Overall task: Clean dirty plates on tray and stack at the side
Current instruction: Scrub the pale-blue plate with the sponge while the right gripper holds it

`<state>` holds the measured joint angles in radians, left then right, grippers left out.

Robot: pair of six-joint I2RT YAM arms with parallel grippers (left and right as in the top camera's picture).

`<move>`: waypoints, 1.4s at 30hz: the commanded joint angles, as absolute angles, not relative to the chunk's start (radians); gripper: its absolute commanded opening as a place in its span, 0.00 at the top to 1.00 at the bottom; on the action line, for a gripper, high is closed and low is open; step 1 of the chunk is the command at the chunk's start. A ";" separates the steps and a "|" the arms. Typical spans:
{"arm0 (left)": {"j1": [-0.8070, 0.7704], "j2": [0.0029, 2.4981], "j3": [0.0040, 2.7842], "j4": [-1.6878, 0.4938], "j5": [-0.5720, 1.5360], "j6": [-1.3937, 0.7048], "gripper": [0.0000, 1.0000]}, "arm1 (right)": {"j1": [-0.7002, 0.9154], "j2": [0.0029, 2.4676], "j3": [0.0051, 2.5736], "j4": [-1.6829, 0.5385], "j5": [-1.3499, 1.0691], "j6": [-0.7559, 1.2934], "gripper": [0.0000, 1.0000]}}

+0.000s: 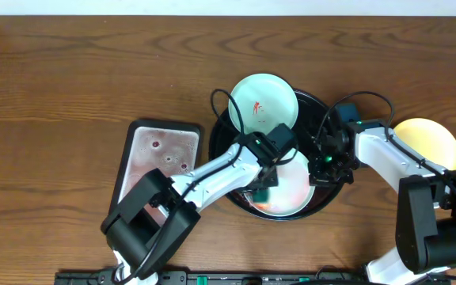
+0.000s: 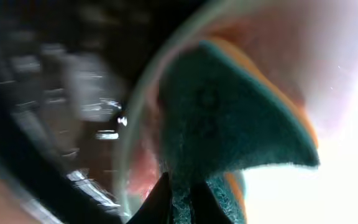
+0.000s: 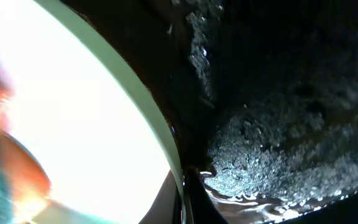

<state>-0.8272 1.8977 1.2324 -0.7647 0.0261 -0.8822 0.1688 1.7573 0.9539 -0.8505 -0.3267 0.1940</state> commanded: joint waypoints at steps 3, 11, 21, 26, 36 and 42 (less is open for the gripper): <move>-0.796 1.939 1.191 -0.853 -0.375 -0.819 0.93 | 0.166 1.765 0.953 -0.841 -0.240 0.201 0.99; -0.798 1.940 1.190 -0.595 0.115 -0.819 0.93 | 0.166 1.765 0.953 -0.845 -0.237 0.201 0.99; -0.859 1.941 1.188 -0.376 0.342 -0.860 0.93 | 0.167 1.765 0.953 -0.845 -0.237 0.201 0.99; -0.868 1.942 1.186 -0.360 0.381 -0.913 0.92 | 0.167 1.765 0.953 -0.846 -0.237 0.201 0.99; -0.844 1.942 1.185 -0.528 0.217 -0.858 0.93 | 0.167 1.765 0.953 -0.855 -0.237 0.201 0.99; -0.834 1.941 1.185 -0.659 -0.306 -0.723 0.93 | 0.167 1.765 0.953 -0.855 -0.237 0.201 0.99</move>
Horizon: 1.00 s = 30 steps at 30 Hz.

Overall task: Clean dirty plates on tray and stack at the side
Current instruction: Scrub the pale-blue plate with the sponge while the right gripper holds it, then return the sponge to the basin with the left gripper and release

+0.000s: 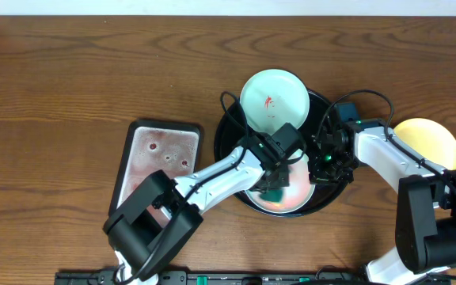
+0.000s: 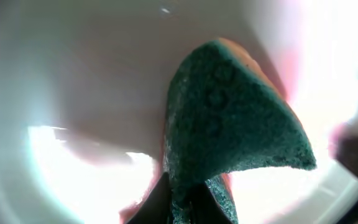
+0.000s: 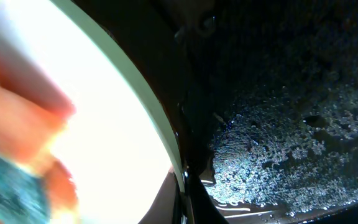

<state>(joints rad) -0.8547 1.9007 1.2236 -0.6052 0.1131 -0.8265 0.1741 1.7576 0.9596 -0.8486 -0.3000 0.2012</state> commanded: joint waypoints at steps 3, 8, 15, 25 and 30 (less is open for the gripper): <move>-0.834 1.941 1.191 -0.670 -0.371 -0.662 0.93 | 0.167 1.765 0.953 -0.856 -0.237 0.200 0.99; -0.835 1.930 1.242 -0.758 -0.463 -0.662 0.92 | 0.166 1.765 0.953 -0.856 -0.237 0.193 0.99; -0.836 1.802 1.300 -0.811 -0.360 -0.662 0.92 | 0.166 1.765 0.953 -0.860 -0.237 0.194 0.99; -0.777 1.444 1.298 -0.958 -0.270 -0.662 0.93 | 0.166 1.765 0.953 -0.865 -0.237 0.194 0.99; -0.607 1.370 1.225 -1.079 -0.269 -0.623 0.93 | 0.166 1.765 0.953 -0.864 -0.237 0.173 0.99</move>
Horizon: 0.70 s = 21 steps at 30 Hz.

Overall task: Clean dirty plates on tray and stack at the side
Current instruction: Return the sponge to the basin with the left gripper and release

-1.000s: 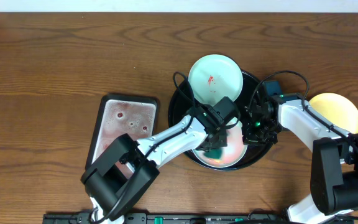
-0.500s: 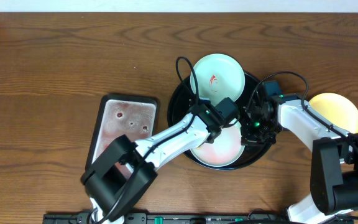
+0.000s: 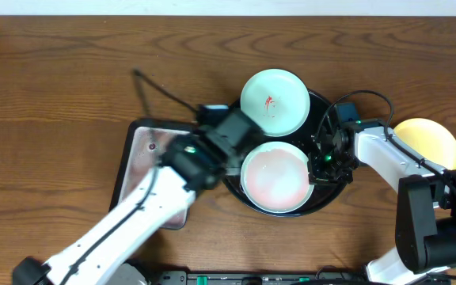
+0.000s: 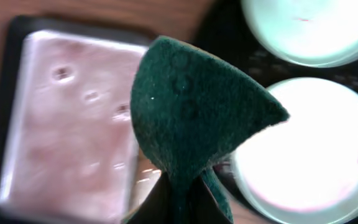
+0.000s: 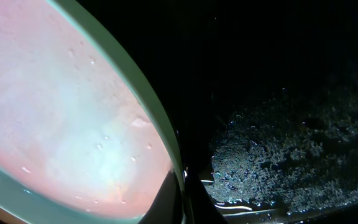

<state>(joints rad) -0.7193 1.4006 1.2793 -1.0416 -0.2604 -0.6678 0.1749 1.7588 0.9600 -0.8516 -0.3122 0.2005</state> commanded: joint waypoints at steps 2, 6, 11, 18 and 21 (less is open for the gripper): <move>-0.510 1.365 1.154 -1.071 -0.244 -0.579 0.92 | 0.166 1.765 0.953 -0.863 -0.237 0.154 0.99; -0.323 1.366 0.987 -0.935 -0.072 -0.448 0.93 | 0.166 1.765 0.953 -0.859 -0.238 0.136 0.99; -0.077 1.366 0.866 -0.794 0.191 -0.352 0.92 | 0.167 1.737 0.958 -0.828 -0.313 0.169 0.99; 0.019 1.363 0.866 -0.807 0.332 -0.321 0.70 | 0.230 1.535 0.958 -0.820 -0.124 0.221 0.98; 0.019 1.363 0.866 -0.813 0.332 -0.321 0.54 | 0.282 1.434 0.958 -0.826 -0.031 0.234 0.99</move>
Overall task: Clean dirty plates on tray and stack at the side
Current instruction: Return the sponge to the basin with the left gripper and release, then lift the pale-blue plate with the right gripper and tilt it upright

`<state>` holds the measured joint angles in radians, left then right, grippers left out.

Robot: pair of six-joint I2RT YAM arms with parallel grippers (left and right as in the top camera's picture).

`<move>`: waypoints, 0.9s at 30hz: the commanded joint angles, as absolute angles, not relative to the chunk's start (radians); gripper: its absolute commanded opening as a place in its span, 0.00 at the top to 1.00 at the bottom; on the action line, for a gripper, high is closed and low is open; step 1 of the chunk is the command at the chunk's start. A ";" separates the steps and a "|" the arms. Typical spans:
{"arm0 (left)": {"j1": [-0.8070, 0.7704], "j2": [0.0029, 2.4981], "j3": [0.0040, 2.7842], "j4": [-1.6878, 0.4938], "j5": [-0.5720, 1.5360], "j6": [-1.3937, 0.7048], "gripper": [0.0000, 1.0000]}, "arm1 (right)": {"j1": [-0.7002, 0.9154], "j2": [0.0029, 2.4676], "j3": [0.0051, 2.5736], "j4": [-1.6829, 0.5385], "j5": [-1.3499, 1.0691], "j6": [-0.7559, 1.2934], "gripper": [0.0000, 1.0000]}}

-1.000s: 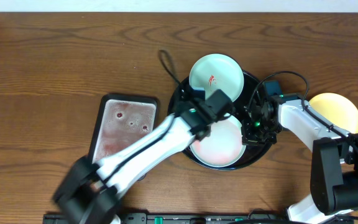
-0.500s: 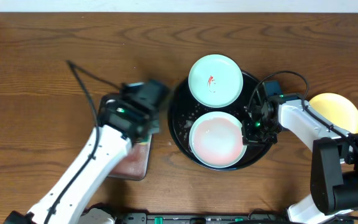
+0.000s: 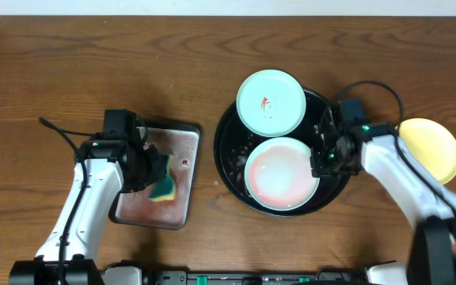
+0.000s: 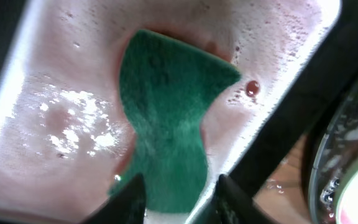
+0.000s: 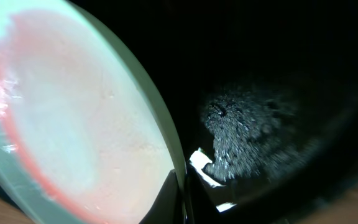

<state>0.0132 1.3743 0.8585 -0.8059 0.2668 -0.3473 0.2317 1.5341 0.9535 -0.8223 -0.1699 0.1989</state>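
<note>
A pale plate with a pinkish wet face point(image 3: 279, 186) lies in the round black tray point(image 3: 226, 150). My right gripper point(image 3: 321, 162) is shut on its right rim; in the right wrist view the rim point(image 5: 166, 143) runs down between the closed fingers of the right gripper point(image 5: 182, 190). A mint plate with a red stain point(image 3: 271, 102) rests on the tray's far edge. The green sponge point(image 3: 164, 188) lies in the rectangular wash tray point(image 3: 182, 202). My left gripper point(image 4: 180, 199) stands open just over the sponge point(image 4: 166, 124), not gripping it.
A yellow plate point(image 3: 432, 147) sits on the wooden table to the right of the black tray. The wash tray's floor point(image 4: 61, 118) holds pinkish soapy water. Droplets cover the black tray's floor point(image 5: 260, 118).
My left gripper was shut on the sponge at the black tray's left edge; now it is open over the wash tray with the sponge lying there. The right gripper still grips the pinkish plate, slightly shifted.
First my left gripper pressed the sponge on the pinkish plate's left part while the right gripper held its rim. Then the sponge was on the plate's middle. Later it was held up between the trays. Now it lies released in the wash tray.
</note>
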 commanded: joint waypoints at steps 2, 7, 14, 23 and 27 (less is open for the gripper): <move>0.019 1.363 0.866 -0.809 0.332 -0.321 0.42 | 0.324 1.366 0.958 -0.826 0.043 0.248 0.99; 0.019 1.363 0.866 -0.802 0.332 -0.321 0.31 | 0.420 1.252 0.958 -0.830 0.245 0.252 0.99; 0.019 1.363 0.866 -0.802 0.329 -0.322 0.18 | 0.543 1.168 0.958 -0.848 0.493 0.266 0.99; 0.019 1.363 0.866 -0.802 0.329 -0.322 0.17 | 0.731 1.163 0.958 -0.870 0.776 0.265 0.99; 0.019 1.363 0.866 -0.802 0.329 -0.322 0.17 | 0.833 1.163 0.958 -0.880 0.900 0.263 0.99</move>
<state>0.0132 1.3743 0.8585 -0.8028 0.3202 -0.3347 0.7643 1.1748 0.9535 -0.8761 0.7193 0.2459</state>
